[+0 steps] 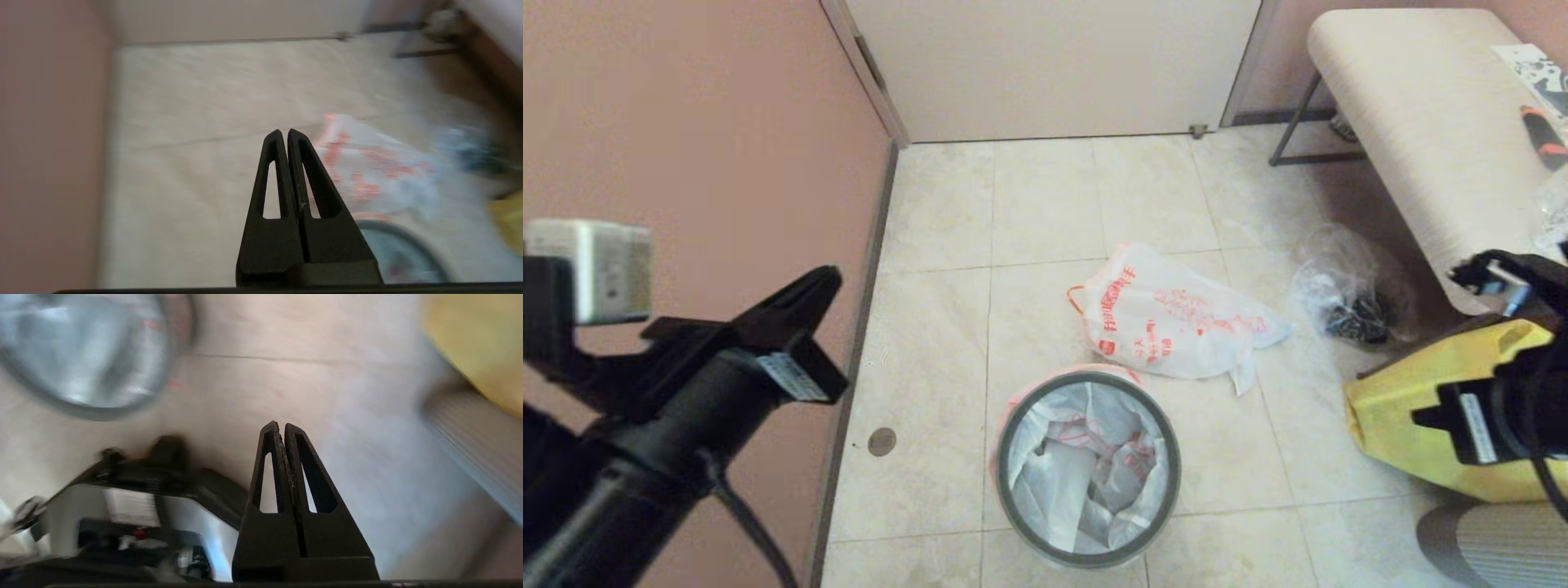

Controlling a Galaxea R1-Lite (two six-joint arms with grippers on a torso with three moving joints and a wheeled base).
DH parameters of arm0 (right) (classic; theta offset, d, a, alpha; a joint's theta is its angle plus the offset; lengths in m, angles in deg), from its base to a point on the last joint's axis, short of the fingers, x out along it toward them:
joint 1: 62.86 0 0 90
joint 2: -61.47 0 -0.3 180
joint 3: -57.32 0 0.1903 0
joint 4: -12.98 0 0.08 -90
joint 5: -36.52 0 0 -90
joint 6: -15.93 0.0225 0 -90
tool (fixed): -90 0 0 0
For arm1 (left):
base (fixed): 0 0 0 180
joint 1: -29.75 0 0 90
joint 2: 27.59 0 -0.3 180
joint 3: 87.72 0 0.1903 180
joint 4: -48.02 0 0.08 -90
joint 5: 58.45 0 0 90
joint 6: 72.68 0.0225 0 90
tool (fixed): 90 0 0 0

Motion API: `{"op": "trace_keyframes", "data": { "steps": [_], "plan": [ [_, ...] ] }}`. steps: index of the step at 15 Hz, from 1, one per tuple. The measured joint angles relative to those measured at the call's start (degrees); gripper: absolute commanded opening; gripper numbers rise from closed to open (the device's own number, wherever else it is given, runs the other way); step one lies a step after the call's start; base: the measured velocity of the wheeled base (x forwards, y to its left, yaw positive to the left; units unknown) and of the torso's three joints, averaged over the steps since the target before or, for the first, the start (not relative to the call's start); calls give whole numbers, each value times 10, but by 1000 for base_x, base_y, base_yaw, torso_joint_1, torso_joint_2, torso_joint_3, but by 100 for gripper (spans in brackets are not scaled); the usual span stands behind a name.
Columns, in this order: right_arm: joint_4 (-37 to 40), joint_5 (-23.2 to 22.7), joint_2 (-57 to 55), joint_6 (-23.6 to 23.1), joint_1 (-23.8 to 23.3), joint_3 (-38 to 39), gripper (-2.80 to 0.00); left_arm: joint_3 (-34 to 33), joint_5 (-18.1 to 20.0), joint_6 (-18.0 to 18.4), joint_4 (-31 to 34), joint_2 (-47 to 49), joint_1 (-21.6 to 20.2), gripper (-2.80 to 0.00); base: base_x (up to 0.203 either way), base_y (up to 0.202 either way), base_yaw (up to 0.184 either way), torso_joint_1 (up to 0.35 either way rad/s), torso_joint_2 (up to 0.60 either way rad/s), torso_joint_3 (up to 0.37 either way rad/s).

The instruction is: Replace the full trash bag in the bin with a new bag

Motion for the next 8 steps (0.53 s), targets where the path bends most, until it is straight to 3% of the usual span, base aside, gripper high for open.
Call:
{"op": "trace_keyframes", "data": {
  "steps": [4,8],
  "plan": [
    [32,40,157,1,-59,86,-280,-69,-8,60,29,-140,-86,-280,0,0,0,0,0,0],
    [74,44,312,4,-116,123,-280,-113,-29,67,59,-240,-193,-280,0,0,0,0,0,0]
  ]
}}
